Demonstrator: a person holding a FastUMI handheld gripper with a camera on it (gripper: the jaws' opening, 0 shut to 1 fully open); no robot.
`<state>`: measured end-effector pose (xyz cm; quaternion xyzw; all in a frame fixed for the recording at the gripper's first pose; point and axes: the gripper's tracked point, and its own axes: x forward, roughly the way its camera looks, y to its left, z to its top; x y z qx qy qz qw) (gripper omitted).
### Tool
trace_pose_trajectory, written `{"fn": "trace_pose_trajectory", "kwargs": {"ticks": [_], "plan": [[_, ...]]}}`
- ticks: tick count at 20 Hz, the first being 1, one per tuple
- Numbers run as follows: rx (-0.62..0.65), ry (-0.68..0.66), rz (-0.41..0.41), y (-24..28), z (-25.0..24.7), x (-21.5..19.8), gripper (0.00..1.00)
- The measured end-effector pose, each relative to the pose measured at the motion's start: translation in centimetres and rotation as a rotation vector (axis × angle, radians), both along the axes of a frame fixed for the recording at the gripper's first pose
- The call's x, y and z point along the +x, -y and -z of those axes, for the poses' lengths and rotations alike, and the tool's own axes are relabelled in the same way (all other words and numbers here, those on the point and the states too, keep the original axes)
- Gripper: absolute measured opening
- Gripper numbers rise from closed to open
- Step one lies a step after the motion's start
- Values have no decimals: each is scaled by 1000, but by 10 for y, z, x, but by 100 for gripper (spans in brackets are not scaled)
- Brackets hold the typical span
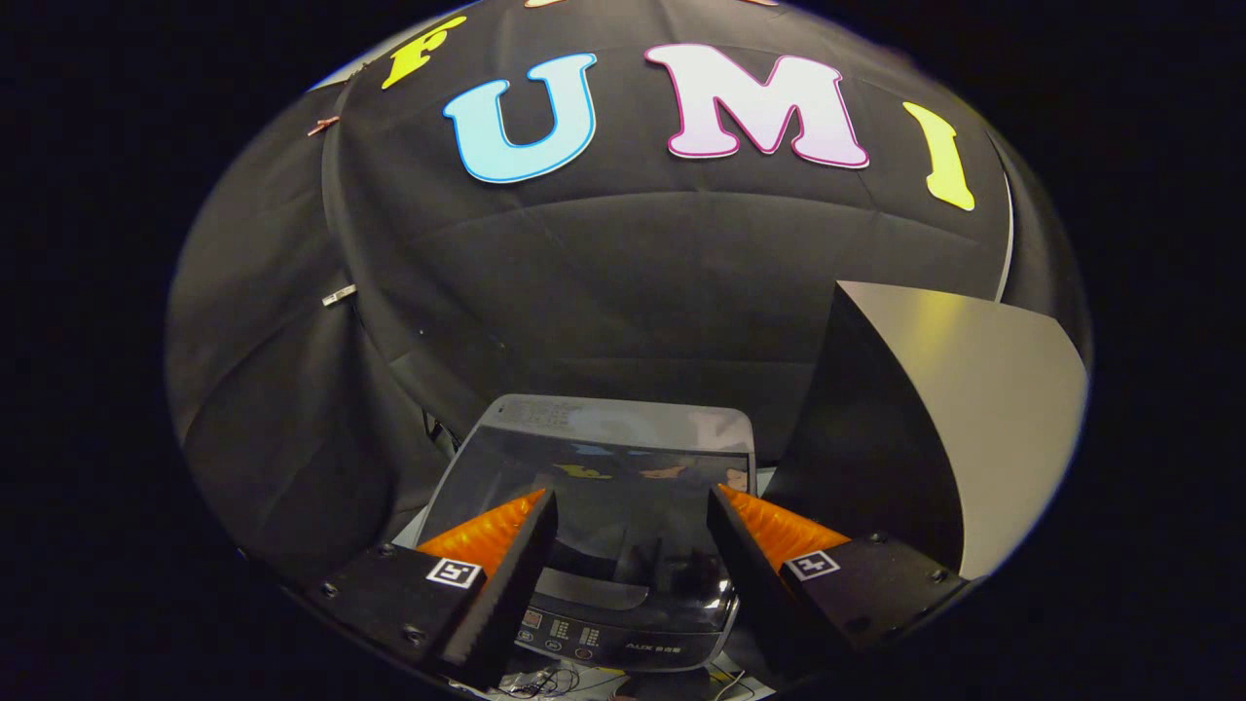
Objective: Put the clothes into the washing machine and then close the washing machine lid.
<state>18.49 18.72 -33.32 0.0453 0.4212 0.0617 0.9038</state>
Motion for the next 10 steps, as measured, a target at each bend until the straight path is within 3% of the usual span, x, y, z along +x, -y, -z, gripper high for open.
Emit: {"fn": "trace_pose_trajectory", "kwargs": {"ticks": [10], "plan": [[61,181,-53,-5,-80,-9,97]]}}
